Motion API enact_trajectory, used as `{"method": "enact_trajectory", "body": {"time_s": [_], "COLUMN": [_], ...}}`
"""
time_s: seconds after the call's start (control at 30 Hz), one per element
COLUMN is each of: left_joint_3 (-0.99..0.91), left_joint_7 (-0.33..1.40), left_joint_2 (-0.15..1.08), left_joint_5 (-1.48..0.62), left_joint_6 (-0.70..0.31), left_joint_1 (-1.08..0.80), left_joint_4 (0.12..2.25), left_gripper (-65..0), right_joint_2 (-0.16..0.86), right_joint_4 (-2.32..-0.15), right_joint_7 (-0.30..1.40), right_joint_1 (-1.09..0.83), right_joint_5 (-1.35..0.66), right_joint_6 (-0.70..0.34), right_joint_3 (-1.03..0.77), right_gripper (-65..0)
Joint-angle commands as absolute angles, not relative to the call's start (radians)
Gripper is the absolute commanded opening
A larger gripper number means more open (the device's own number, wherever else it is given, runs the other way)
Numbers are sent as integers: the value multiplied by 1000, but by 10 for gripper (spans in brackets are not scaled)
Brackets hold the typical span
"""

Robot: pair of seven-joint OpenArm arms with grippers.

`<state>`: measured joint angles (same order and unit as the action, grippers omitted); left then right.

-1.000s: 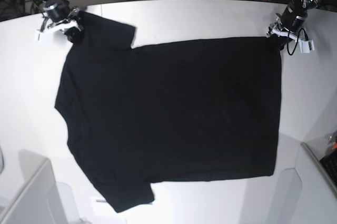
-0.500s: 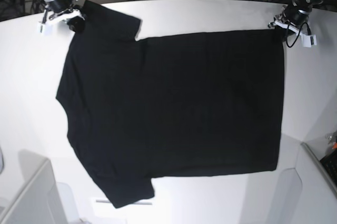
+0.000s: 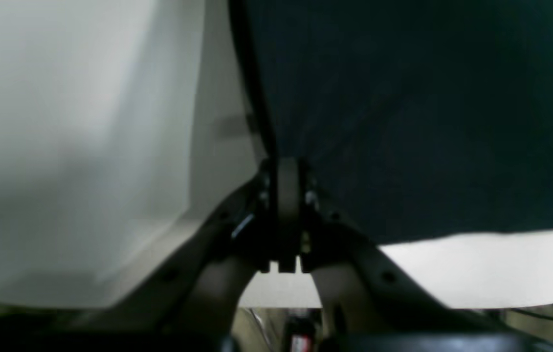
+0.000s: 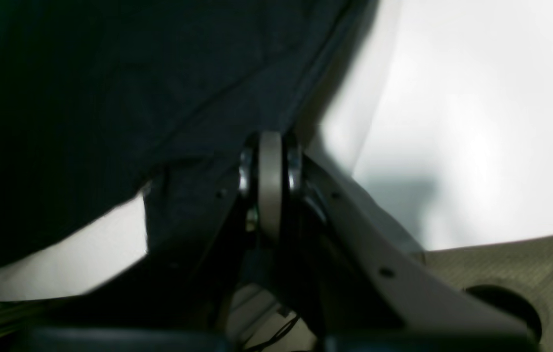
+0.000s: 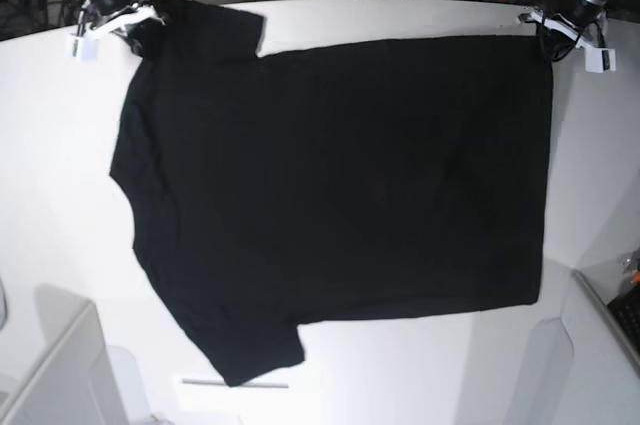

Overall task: Fold the T-shirt properly
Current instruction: 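Lift the shirt with both grippers and drag it toward the robot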

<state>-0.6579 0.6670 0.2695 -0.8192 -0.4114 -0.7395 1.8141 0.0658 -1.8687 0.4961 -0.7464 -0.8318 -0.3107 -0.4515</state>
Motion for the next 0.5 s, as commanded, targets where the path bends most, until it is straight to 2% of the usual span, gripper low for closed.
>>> {"method": "enact_trajectory", "body": {"time_s": [0.0,0.23,0.47], "left_joint_3": [-665,-664,-779], "left_joint_7": [654,665,898], "left_joint_2": [277,275,202], "left_joint_5": [-832,-834,-834], "left_joint_6": [-415,-415,-415], "left_joint_1": [-750,-708,-549], "left_joint_4": [1840,1850,1847], "left_gripper": [-650,-650,-650], "right_joint_2": [73,84,74], "right_joint_4": [-1893,-1891,-1888], "right_joint_7": [478,516,728], "right_joint_1": [-753,-641,-461], "right_joint_5": [-846,-843,-843], "right_joint_6": [-317,-309,-309], "right_joint_3": [-456,-456,-518], "right_gripper": [-650,-650,-650]}}
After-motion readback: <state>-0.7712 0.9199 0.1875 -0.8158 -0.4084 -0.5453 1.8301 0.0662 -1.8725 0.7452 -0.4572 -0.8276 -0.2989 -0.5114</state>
